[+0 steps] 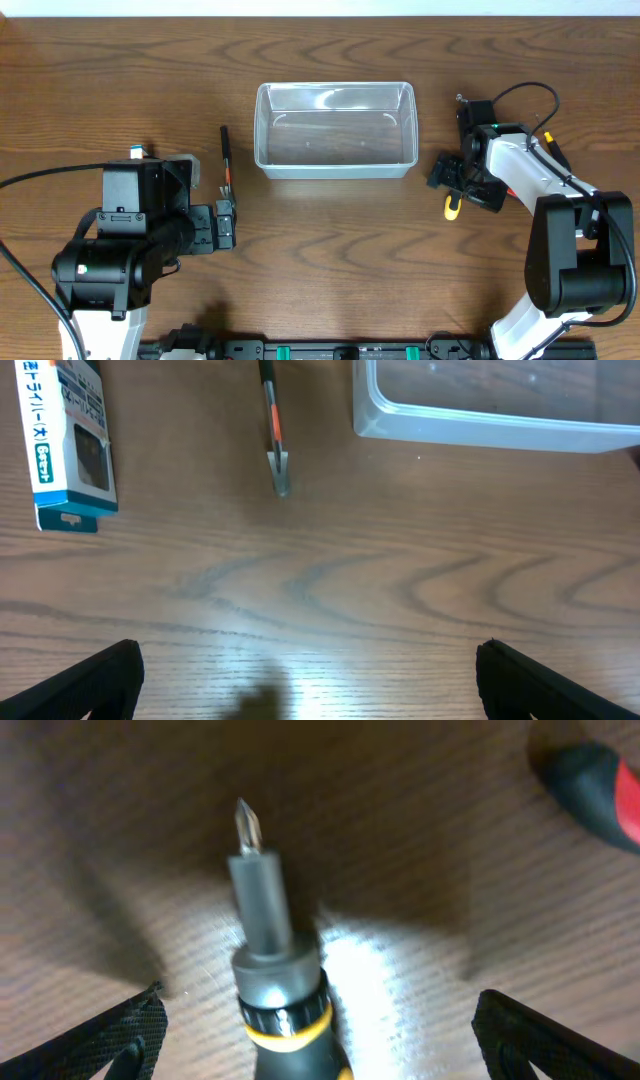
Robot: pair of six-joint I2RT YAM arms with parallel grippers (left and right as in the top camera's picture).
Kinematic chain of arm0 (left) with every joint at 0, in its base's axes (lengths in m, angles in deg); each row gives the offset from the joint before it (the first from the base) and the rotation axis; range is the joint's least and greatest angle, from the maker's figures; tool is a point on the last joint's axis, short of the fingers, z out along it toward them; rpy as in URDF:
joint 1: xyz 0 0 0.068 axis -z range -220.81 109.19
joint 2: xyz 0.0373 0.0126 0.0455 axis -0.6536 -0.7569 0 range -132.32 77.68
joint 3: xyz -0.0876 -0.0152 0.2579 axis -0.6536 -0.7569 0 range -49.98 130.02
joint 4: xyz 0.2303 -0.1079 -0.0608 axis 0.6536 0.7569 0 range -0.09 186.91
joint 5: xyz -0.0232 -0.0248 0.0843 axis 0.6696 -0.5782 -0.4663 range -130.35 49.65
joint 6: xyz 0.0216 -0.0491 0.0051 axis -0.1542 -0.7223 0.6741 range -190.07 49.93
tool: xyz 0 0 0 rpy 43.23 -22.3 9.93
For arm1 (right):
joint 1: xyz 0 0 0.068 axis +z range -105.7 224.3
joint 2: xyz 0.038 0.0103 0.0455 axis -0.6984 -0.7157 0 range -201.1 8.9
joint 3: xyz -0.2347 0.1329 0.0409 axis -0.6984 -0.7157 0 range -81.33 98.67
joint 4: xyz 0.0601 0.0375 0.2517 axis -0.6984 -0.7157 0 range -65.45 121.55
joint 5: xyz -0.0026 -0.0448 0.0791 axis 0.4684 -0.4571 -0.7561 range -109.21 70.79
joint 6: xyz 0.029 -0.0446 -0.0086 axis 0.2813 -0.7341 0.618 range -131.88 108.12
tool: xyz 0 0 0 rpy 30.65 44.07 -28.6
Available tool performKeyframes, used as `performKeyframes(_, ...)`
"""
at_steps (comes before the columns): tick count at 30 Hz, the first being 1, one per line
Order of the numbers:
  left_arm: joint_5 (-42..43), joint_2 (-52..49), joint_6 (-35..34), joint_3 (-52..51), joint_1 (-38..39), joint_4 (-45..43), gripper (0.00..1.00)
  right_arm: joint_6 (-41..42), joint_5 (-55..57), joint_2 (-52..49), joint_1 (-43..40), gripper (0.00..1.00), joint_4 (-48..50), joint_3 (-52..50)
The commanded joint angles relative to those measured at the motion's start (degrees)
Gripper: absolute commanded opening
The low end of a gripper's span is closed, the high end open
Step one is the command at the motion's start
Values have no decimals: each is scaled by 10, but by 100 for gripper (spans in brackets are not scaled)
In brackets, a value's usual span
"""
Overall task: Pack container
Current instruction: 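Close the right gripper on the yellow-black screwdriver handle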
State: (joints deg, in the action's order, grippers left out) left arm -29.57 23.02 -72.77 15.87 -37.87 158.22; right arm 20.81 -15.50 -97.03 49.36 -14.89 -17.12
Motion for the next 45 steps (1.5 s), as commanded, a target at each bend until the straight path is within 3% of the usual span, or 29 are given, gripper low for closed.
performKeyframes(1,2,0,10,9,0,2,98,2,10,-9,7,99,4,-3)
performKeyframes(23,2,0,10,9,0,3,98,2,7,-9,7,98,51,-69)
performKeyframes(32,2,0,10,9,0,3,98,2,3,-10,7,86,50,-69)
performKeyframes(45,2,0,10,9,0,7,98,2,3,-9,7,58,44,-69)
